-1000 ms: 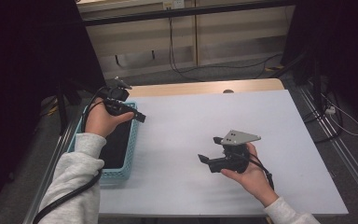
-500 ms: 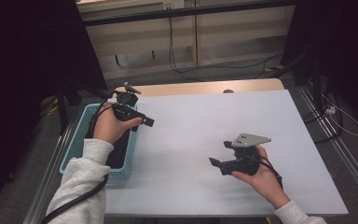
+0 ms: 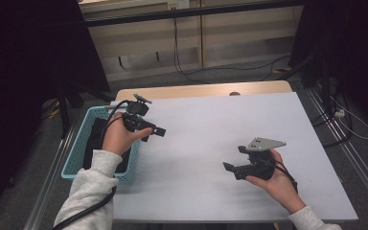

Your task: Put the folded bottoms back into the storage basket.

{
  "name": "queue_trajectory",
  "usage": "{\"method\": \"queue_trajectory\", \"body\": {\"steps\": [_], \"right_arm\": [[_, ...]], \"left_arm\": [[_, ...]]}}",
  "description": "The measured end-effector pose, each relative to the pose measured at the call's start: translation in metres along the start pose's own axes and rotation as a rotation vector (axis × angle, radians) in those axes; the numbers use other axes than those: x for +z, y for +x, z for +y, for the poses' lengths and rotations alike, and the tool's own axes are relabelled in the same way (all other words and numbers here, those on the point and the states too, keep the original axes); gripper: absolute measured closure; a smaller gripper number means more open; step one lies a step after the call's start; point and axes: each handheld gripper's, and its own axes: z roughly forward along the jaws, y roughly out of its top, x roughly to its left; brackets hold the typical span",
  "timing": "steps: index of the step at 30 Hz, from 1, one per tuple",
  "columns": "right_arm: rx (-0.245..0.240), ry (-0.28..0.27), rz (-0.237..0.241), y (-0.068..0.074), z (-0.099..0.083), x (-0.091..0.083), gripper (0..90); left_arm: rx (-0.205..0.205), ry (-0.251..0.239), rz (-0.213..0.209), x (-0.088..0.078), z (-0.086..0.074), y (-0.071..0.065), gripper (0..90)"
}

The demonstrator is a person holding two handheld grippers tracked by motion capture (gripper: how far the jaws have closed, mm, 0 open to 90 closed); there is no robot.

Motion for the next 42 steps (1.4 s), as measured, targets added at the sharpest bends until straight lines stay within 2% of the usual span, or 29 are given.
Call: {"method": "queue_trajectory", "body": {"steps": [5, 22, 29, 41, 42], "right_arm": [[0.006, 0.004, -0.008, -0.005, -0.003, -0.004, 16.1], [0.003, 0.034, -0.021, -0.015, -0.015, -0.017, 16.0], [0.006, 0.038, -0.02, -0.017, -0.018, -0.022, 15.8], [0.007, 0.042, -0.024, -0.02, -0.024, -0.029, 15.5], [0.008, 0.042, -0.024, -0.021, -0.024, -0.029, 15.5]], "left_arm": [[0.011, -0.008, -0.015, 0.002, -0.006, -0.003, 21.4], [0.01, -0.041, -0.083, 0.013, -0.025, -0.012, 20.7], [0.041, -0.049, -0.11, 0.017, -0.034, -0.02, 19.3], [0.048, -0.073, -0.142, 0.023, -0.048, -0.026, 17.8], [0.059, -0.071, -0.142, 0.024, -0.05, -0.026, 17.4]]}}
